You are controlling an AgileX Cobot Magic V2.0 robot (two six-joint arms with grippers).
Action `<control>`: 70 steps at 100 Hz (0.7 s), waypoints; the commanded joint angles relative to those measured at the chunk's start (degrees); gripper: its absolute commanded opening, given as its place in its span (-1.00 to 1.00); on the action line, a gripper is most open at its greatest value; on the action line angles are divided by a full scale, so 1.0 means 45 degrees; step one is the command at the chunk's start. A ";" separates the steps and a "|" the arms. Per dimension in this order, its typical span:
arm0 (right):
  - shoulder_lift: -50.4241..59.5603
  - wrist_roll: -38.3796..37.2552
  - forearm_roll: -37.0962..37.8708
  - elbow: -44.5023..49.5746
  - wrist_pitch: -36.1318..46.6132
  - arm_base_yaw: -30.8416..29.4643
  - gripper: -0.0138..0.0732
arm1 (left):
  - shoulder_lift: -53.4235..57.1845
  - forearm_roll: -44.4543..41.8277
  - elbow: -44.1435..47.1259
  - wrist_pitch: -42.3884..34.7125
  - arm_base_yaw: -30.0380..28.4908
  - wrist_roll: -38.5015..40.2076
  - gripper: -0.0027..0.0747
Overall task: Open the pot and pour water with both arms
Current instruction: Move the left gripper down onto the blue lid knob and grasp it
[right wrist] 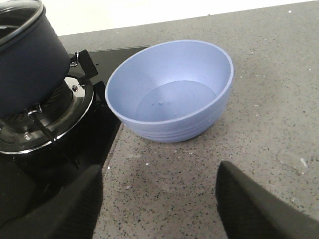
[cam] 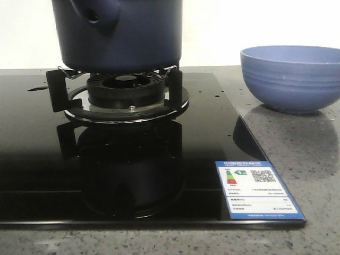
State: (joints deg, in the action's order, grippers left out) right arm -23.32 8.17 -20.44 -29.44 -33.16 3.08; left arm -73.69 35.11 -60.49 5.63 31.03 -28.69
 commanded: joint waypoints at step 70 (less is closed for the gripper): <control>-0.0195 0.0180 -0.0164 -0.0459 0.0809 0.0009 0.33 | -0.0796 0.0326 -0.1955 0.0057 0.0096 0.0007 0.33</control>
State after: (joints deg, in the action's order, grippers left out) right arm -23.32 8.17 -20.56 -29.44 -33.17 3.08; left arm -78.86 35.72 -66.57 7.94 31.06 -28.69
